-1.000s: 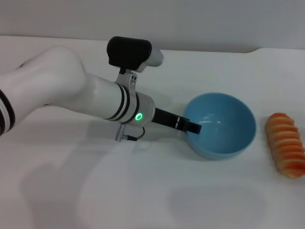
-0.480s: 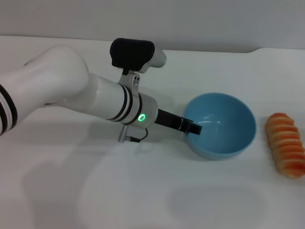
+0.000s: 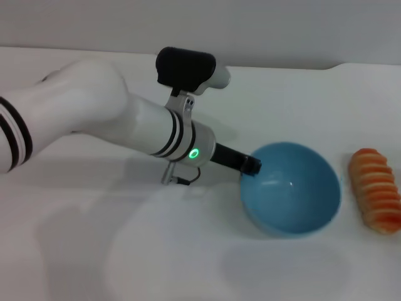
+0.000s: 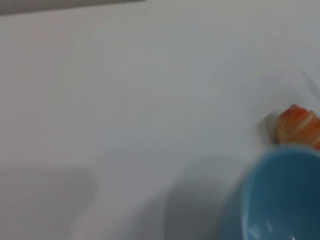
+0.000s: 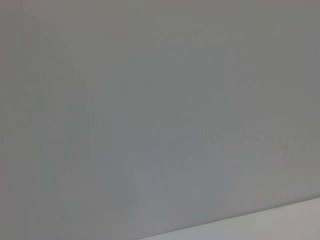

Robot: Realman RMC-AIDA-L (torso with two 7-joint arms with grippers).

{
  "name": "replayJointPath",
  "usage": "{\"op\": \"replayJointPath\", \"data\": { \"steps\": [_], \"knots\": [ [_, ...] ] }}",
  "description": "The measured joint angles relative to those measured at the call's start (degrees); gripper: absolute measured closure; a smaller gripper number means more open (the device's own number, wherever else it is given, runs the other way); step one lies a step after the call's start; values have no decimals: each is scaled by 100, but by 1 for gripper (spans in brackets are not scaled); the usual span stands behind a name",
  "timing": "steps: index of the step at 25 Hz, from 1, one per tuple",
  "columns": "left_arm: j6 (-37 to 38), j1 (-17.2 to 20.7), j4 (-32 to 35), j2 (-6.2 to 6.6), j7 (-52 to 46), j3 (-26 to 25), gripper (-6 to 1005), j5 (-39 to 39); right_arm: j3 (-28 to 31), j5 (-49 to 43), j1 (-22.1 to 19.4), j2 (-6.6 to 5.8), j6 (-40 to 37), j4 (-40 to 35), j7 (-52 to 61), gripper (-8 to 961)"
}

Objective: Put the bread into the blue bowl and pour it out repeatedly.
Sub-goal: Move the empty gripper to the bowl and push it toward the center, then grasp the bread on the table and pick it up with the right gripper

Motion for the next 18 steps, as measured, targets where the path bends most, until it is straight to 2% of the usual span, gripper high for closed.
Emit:
{"op": "replayJointPath", "data": {
  "steps": [7, 12, 14, 15, 18],
  "knots": [
    [-6, -245, -61, -1, -12, 139, 1000, 38, 0, 10, -3, 5, 0, 3, 28, 465],
    [25, -432, -18, 68, -12, 39, 1001, 226, 0, 13, -3, 7, -1, 11, 41, 468],
    [37, -614, 1, 79, -60, -298, 1001, 885, -1, 18, 6, 8, -1, 19, 52, 469],
    [37, -614, 1, 79, -60, -298, 1001, 885, -1, 20, 11, 8, -1, 23, 64, 470],
    [38, -852, 4, 57, -389, -557, 1001, 1807, -20, 12, 37, -6, 4, 22, 234, 472]
  ]
}}
